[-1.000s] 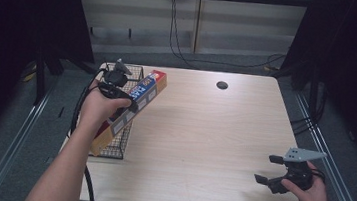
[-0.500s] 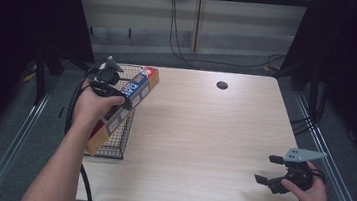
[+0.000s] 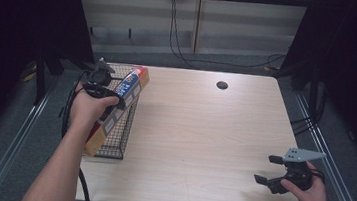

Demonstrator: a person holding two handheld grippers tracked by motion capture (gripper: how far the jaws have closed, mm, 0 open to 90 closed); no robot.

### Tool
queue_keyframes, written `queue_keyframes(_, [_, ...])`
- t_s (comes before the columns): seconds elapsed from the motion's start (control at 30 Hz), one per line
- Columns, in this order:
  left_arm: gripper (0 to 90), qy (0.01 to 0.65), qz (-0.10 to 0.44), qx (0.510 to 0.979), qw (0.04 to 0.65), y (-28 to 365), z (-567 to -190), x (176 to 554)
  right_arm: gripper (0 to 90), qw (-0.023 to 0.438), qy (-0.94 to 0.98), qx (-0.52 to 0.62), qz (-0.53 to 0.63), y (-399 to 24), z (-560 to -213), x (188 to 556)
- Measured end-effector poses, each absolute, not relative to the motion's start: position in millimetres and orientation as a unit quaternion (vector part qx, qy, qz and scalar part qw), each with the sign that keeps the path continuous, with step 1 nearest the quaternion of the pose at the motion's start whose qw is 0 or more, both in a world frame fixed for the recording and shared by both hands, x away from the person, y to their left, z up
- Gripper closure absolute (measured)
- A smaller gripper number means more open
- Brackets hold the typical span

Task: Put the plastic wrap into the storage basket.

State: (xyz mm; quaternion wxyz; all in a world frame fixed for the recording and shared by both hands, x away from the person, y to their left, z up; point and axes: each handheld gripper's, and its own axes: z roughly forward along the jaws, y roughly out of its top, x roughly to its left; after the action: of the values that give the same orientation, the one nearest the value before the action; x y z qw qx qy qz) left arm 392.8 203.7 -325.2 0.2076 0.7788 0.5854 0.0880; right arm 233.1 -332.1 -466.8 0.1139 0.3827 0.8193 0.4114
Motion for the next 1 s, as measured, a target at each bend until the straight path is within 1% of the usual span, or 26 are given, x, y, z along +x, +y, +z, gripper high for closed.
queue_keyframes(0.47, [43.3, 0.619, 0.105, 0.750, 0.207, 213.9, -331.3, 393.3, 5.0, 0.113, 0.820, 0.381, 0.411, -331.9, -467.1, 233.7])
queue_keyframes(1.0, [43.2, 0.648, 0.117, 0.726, 0.198, 219.7, -348.8, 397.4, 4.9, 0.115, 0.819, 0.382, 0.413, -333.0, -467.7, 233.6])
